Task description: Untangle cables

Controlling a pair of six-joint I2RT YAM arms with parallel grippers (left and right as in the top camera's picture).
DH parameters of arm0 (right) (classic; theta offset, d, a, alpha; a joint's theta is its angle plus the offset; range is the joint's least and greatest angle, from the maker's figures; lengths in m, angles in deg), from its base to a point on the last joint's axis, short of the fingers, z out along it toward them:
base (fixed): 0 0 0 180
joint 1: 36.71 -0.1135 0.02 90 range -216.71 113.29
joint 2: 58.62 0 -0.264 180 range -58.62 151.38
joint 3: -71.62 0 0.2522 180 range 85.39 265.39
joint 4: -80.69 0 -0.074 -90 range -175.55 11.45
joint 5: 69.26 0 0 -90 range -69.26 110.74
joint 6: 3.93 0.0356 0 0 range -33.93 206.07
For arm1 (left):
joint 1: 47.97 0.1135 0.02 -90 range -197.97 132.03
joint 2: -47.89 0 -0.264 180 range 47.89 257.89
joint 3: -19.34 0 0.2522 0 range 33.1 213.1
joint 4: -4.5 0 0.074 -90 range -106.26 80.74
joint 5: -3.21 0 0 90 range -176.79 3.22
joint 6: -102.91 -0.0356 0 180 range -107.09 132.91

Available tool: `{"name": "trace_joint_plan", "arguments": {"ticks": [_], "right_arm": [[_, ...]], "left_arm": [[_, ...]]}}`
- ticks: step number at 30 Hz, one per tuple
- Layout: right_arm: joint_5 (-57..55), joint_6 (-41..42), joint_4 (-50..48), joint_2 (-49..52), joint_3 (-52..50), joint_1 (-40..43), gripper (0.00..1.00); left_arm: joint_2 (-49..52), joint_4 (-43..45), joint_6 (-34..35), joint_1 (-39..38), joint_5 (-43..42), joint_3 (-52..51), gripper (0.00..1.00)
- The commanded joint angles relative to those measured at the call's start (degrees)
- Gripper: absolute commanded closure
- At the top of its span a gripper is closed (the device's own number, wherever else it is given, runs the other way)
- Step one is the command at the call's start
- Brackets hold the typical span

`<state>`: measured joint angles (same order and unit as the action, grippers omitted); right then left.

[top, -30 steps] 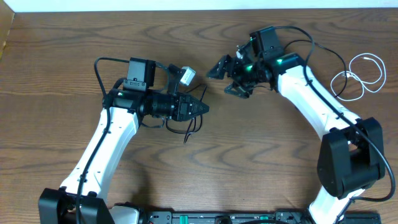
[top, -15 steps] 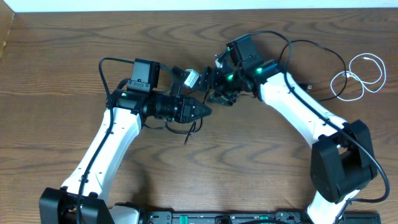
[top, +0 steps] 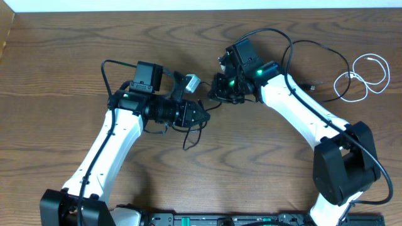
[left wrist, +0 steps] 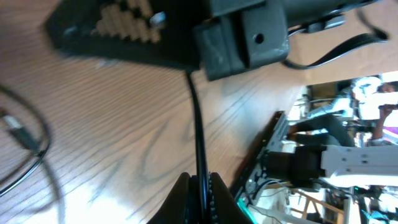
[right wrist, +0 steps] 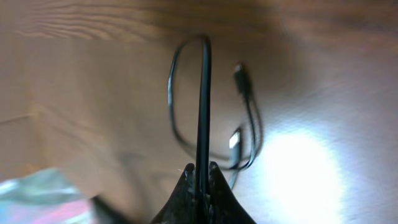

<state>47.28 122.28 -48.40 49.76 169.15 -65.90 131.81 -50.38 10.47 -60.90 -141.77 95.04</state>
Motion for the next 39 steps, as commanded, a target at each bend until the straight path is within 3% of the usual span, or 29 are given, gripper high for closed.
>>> {"name": "trace_joint_plan", "arguments": {"ticks": [1,4,5,7,15,23,29,35,39], "right_arm": [[-5.2,-9.6,-1.0,0.4,0.2,0.5,0.99],[1.2,-13.3,-4.7,-1.0,1.5,2.4,0.99],[3.6,-14.1,-5.5,-1.9,2.5,3.4,0.99],[4.7,-14.3,-5.6,-3.8,4.7,5.4,0.99],[2.5,-25.2,-7.4,-15.3,7.1,11.6,0.99],[-25.9,-25.6,-12.0,-18.4,7.1,14.3,0.99],[-38.0,-25.5,-10.5,-13.7,7.0,18.1,0.99],[-43.9,-15.9,-2.8,-8.8,7.0,25.5,0.99],[-41.1,-5.3,3.2,-7.0,7.0,32.4,0.99]], "left_arm": [[0.3,-1.2,-0.7,0.1,4.7,0.1,0.92],[0.3,-2.2,-0.5,0.1,5.2,0.1,0.60],[0.3,-2.5,-0.5,0.1,5.2,0.1,0.43],[0.3,-2.8,-0.5,0.1,5.2,0.1,0.38],[0.3,-3.0,0.0,0.1,8.6,0.1,0.34],[0.3,-3.0,0.1,0.1,8.6,0.1,0.33],[0.3,-3.0,0.1,0.1,8.6,0.1,0.33],[0.3,-3.0,0.1,0.1,8.6,0.1,0.33],[0.3,-3.0,0.1,0.1,8.6,0.1,0.33]]}}
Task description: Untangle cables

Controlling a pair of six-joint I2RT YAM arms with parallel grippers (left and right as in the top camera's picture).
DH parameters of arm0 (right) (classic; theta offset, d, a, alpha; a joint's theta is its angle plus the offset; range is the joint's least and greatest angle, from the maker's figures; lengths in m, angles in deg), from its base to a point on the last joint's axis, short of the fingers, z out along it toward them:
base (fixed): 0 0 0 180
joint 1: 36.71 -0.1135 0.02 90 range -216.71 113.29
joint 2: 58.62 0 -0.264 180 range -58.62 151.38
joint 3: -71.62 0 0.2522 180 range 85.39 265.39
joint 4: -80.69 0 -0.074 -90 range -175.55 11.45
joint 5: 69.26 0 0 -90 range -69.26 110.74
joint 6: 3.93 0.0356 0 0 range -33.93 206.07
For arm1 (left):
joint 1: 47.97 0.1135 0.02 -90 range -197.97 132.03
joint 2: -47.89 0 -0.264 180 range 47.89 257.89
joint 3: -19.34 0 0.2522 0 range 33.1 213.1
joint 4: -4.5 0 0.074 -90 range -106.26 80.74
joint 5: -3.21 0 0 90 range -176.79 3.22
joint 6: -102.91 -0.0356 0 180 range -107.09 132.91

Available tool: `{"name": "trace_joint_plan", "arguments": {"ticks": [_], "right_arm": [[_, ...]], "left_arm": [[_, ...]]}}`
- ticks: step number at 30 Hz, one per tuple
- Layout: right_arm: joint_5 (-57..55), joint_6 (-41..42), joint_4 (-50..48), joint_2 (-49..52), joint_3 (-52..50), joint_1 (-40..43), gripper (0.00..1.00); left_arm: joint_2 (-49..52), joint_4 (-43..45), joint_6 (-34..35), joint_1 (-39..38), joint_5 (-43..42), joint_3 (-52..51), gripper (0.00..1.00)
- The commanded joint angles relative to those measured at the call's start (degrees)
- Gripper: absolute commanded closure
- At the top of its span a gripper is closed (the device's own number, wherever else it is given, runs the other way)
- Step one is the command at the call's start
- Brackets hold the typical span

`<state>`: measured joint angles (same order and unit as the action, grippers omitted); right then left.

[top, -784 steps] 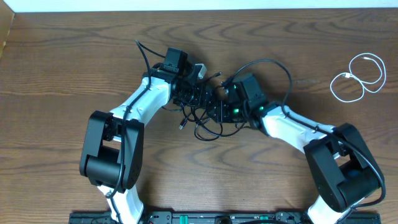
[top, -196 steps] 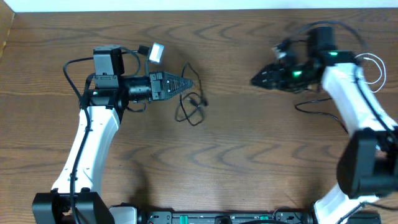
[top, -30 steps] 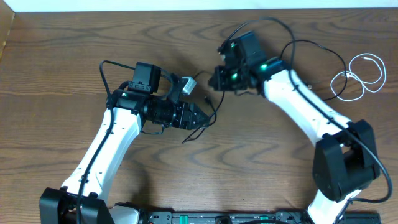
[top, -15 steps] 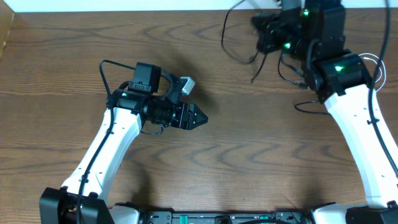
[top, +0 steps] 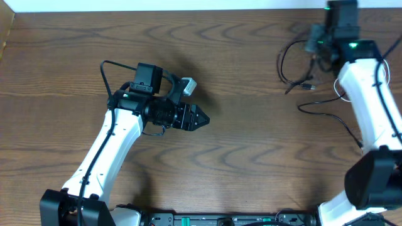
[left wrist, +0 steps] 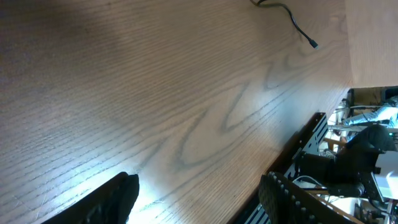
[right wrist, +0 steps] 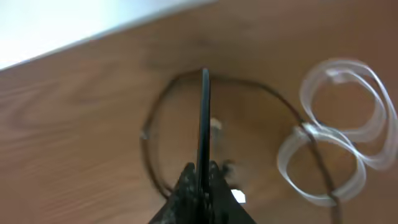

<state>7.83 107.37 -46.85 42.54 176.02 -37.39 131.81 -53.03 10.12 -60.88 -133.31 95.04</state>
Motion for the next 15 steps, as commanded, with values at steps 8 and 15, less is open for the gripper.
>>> {"name": "trace_joint_plan", "arguments": {"ticks": [8,15], "right_arm": [[10.2,14.0,6.2,0.8,-1.1,15.7,0.99],[14.2,11.2,8.8,0.8,-1.5,18.8,0.09]], "left_arm": [[0.3,-0.3,0.5,0.1,0.2,0.1,0.33],[0.3,-0.3,0.5,0.1,2.7,0.1,0.32]]}}
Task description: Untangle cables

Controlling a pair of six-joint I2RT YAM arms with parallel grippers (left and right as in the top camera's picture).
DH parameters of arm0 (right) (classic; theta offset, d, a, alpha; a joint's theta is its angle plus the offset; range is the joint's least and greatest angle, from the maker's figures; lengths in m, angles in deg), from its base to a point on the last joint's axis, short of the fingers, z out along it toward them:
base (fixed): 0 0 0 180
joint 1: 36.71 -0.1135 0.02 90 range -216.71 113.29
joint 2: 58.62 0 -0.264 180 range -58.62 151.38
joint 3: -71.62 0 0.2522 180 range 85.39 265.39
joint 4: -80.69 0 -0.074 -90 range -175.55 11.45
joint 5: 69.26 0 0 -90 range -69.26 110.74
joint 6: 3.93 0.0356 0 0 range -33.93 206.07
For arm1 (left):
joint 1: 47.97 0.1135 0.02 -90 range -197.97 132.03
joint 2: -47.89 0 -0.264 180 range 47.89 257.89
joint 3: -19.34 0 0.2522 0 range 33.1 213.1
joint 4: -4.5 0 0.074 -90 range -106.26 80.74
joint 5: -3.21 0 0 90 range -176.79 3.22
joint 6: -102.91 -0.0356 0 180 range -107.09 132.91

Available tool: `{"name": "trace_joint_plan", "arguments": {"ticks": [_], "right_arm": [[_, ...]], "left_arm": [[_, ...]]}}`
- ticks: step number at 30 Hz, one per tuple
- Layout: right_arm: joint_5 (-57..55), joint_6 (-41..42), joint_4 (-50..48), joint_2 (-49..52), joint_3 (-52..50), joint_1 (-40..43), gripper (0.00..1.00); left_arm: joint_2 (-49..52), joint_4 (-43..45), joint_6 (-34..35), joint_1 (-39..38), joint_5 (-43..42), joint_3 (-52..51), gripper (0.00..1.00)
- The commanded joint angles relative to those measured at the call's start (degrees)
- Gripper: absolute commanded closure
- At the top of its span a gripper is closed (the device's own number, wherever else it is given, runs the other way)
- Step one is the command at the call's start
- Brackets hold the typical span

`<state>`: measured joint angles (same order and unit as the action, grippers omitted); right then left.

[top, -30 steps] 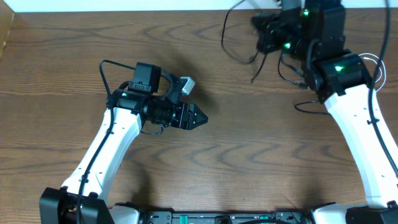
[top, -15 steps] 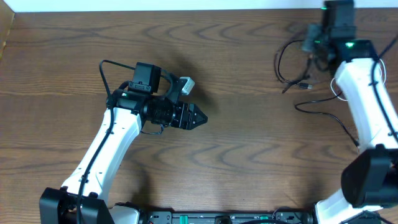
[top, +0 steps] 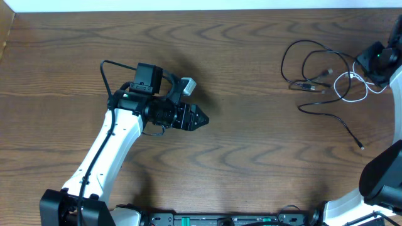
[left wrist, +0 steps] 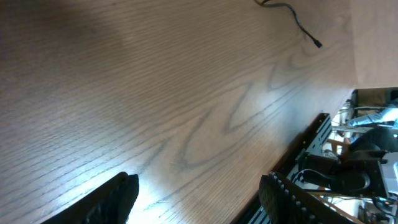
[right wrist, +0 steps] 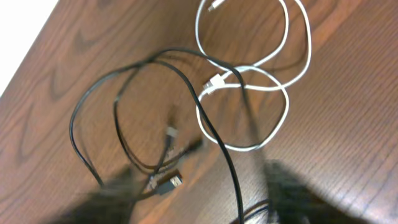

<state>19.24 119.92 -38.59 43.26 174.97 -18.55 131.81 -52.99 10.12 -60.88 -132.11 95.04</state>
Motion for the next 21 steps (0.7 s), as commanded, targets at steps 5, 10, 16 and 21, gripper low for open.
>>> {"name": "trace_joint_plan", "arguments": {"ticks": [5,10,16,21], "right_arm": [[4.0,-5.2,2.9,0.1,-0.5,-0.8,0.01],[12.8,-13.1,4.6,0.1,-0.5,-3.5,0.01],[13.9,-18.3,5.1,0.1,-0.5,-10.0,0.01],[13.7,-18.3,3.5,0.1,-0.5,-14.9,0.01]], "left_arm": [[0.3,-0.4,0.5,0.1,1.5,0.1,0.32],[0.3,0.3,0.5,0.1,1.5,0.1,0.31],[0.3,1.5,0.5,0.1,6.8,0.1,0.02],[0.3,1.6,0.5,0.1,11.4,0.1,0.02]]}}
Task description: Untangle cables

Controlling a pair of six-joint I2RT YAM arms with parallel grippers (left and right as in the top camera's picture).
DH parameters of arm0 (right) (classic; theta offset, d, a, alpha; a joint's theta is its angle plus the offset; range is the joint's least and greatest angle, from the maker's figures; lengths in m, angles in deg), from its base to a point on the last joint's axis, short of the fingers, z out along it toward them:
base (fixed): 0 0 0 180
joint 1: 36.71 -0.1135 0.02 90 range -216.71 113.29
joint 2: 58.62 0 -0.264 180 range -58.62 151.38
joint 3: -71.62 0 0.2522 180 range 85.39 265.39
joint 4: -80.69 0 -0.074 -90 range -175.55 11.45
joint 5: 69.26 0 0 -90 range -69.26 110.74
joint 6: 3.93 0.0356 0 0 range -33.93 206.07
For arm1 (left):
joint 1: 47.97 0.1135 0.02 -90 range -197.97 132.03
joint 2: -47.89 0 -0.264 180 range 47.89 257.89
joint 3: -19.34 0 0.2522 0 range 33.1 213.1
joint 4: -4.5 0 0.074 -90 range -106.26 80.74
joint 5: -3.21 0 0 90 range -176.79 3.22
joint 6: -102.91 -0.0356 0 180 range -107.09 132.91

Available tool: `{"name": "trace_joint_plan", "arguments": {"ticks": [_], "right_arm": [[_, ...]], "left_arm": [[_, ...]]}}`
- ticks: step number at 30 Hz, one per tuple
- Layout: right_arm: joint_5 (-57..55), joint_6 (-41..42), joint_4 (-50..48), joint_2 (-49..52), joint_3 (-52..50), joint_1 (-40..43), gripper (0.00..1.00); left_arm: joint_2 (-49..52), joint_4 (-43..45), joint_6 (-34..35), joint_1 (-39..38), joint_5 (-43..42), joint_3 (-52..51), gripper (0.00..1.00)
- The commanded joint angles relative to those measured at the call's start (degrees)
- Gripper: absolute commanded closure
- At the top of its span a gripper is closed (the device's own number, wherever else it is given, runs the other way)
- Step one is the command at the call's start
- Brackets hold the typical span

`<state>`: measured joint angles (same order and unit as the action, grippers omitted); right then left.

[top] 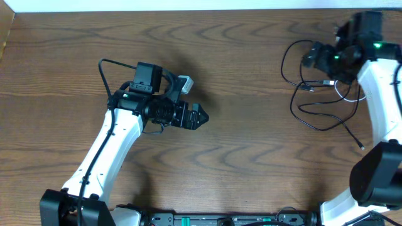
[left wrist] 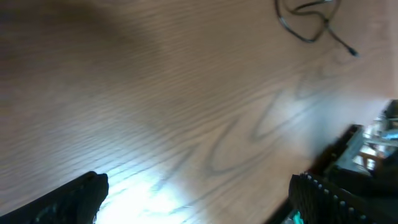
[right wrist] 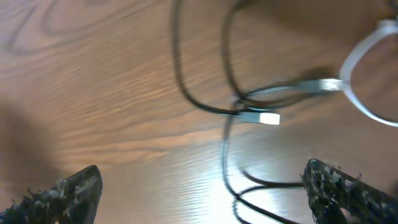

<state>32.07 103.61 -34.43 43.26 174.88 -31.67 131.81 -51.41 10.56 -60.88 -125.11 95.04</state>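
Loose black cables (top: 314, 129) lie in loops at the right back of the wooden table (top: 251, 157), with a white cable (right wrist: 367, 59) beside them. My right gripper (top: 309, 58) hovers open over the black loops. In the right wrist view a black cable and its silver plug (right wrist: 267, 117) run between the spread fingers of the right gripper (right wrist: 202, 193), untouched. My left gripper (top: 200, 116) stands open and empty at the table's middle left. In the left wrist view the left gripper (left wrist: 199, 199) has only bare wood between its fingers. The black cables (left wrist: 311, 22) show far off.
The table's back edge meets a white wall (top: 188, 5). The black cable's tail end (top: 362, 147) lies near the right edge. Equipment stands past the table's front edge (left wrist: 373, 143).
My right gripper was at the far right edge by the white cable and is now farther left, open above the black loops. The black cable's lower part lies differently. The left gripper stands wider open.
Both grippers were shut on a black cable at the table's middle. Then the left was open and empty while the right, still shut on the cable, was at the right back. Then the right was open with the cables lying there; now it hovers over them.
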Motion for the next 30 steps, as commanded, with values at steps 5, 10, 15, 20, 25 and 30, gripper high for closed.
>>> {"name": "trace_joint_plan", "arguments": {"ticks": [5,10,15,20,25,30], "right_arm": [[0.7,-2.0,-2.0,0.1,-0.4,-4.5,0.01],[0.6,-2.0,-2.0,0.1,-0.4,-5.7,0.01],[0.7,-1.9,-2.0,0.1,-0.4,-5.7,0.01],[0.7,-2.0,-2.0,0.1,-0.4,-5.7,0.01],[0.6,-2.0,-2.0,0.1,-0.4,-5.6,0.01],[0.7,-1.9,-2.0,0.1,-0.4,-5.6,0.01]], "left_arm": [[0.3,0.0,0.0,0.1,6.8,0.1,0.02],[0.3,0.0,0.0,0.1,7.6,0.1,0.02],[0.3,0.0,0.0,0.1,7.6,0.1,0.02],[0.3,0.0,0.0,0.1,7.6,0.1,0.02],[0.3,0.0,0.0,0.1,7.6,0.1,0.02],[0.3,0.0,0.0,0.1,7.6,0.1,0.02]]}}
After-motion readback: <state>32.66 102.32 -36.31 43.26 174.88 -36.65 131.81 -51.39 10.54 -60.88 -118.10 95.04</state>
